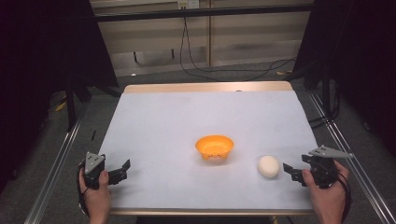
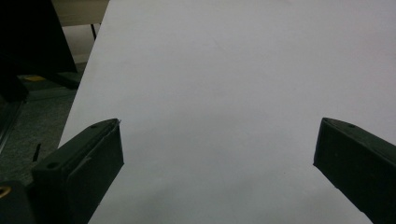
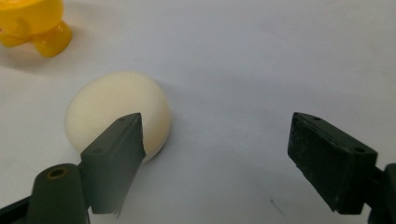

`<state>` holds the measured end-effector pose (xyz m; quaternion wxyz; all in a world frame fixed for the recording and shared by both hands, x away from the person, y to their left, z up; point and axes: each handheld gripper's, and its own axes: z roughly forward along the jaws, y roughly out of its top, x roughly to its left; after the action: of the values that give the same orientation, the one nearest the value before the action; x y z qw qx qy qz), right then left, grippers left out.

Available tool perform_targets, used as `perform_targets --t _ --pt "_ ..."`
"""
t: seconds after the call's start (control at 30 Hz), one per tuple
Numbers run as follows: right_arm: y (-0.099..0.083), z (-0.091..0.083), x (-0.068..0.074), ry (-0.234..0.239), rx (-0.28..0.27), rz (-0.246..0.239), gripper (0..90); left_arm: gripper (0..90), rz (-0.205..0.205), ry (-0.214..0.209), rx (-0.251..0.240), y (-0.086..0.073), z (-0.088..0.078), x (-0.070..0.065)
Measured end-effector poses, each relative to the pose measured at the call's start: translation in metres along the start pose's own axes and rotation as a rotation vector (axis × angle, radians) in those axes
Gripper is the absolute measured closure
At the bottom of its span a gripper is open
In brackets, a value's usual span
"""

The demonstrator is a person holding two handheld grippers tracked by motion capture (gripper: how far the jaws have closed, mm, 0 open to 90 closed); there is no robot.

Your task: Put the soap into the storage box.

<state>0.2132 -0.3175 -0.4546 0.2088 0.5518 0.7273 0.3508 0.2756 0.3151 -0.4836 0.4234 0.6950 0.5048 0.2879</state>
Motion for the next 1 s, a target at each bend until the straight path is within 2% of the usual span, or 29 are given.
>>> perform_targets --t 0.23,0.27,0.37,0.7,0.73,0.8,0.93,1.0 --pt "0.021 0.009 0.010 0.038 0.194 -0.026 16.7 1.4 0.030 0.007 0.017 0.001 0.001 -0.002" --pt "0.021 0.009 0.010 0.038 0.194 -0.026 16.7 1.4 0.032 0.005 0.021 0.001 0.002 -0.003" --pt "0.027 0.013 0.014 0.074 0.246 -0.040 16.0 1.4 0.041 0.002 0.030 0.001 0.002 -0.003" --pt "0.039 0.022 0.033 0.126 0.300 -0.096 14.7 1.7 0.066 0.004 0.043 0.001 0.004 -0.005" --pt "0.039 0.022 0.033 0.126 0.300 -0.096 14.7 1.7 0.066 0.002 0.043 0.001 0.004 -0.006" --pt "0.040 0.024 0.037 0.120 0.295 -0.113 20.7 1.6 0.062 -0.003 0.045 0.001 0.004 -0.005" --pt "0.041 0.036 0.045 0.137 0.322 -0.117 19.6 1.6 0.054 -0.011 0.045 0.001 0.004 -0.004" --pt "0.041 0.039 0.047 0.126 0.329 -0.118 20.2 1.7 0.056 -0.013 0.045 0.001 0.004 -0.004"
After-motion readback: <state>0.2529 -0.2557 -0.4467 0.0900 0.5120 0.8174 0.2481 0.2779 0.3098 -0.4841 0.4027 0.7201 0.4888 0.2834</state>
